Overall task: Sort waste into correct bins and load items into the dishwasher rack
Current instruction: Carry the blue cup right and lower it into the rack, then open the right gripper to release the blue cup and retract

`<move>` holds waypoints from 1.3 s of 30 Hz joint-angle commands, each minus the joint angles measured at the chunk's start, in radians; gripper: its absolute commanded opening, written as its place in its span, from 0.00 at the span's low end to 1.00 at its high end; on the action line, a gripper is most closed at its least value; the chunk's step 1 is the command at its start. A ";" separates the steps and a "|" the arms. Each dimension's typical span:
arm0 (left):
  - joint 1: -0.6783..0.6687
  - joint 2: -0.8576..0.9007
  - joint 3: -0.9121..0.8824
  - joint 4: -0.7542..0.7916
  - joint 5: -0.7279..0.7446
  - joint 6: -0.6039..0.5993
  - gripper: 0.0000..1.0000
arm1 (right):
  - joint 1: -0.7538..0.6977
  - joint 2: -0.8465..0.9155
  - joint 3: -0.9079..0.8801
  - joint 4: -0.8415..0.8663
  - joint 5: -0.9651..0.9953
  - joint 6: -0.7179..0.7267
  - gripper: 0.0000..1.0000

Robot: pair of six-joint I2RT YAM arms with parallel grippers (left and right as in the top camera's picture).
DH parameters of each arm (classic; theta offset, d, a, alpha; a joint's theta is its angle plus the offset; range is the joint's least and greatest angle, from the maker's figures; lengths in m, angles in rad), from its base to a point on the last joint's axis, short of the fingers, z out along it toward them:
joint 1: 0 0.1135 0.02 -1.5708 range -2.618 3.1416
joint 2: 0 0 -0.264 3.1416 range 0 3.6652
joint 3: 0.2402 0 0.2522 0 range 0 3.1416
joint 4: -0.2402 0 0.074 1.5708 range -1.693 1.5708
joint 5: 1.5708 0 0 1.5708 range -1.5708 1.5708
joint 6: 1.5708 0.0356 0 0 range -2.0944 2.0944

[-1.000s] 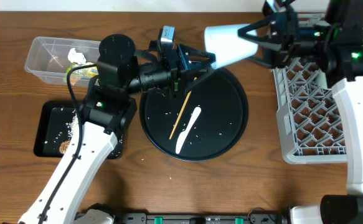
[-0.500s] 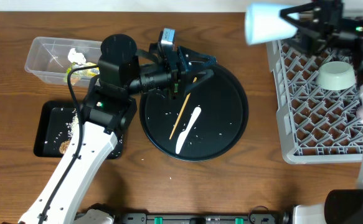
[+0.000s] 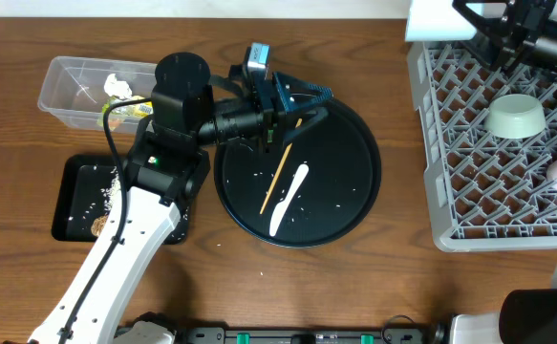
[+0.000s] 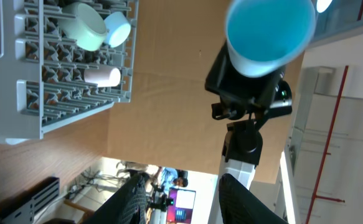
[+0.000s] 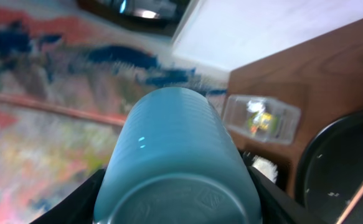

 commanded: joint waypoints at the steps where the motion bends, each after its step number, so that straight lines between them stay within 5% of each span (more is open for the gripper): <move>1: 0.005 0.006 0.012 0.004 0.033 0.020 0.40 | -0.015 -0.007 0.002 -0.104 0.201 -0.166 0.48; 9: 0.005 0.006 0.012 -0.045 0.039 0.083 0.40 | -0.032 -0.007 0.019 -0.488 0.790 -0.470 0.50; 20: 0.005 0.006 0.012 -0.079 0.029 0.143 0.40 | -0.130 -0.007 0.040 -0.630 1.335 -0.540 0.52; 31: 0.005 0.006 0.012 -0.079 0.034 0.156 0.41 | -0.146 -0.005 0.006 -0.802 1.533 -0.479 0.56; 39: 0.005 0.006 0.011 -0.080 0.070 0.160 0.41 | -0.198 -0.004 -0.150 -0.744 1.567 -0.415 0.56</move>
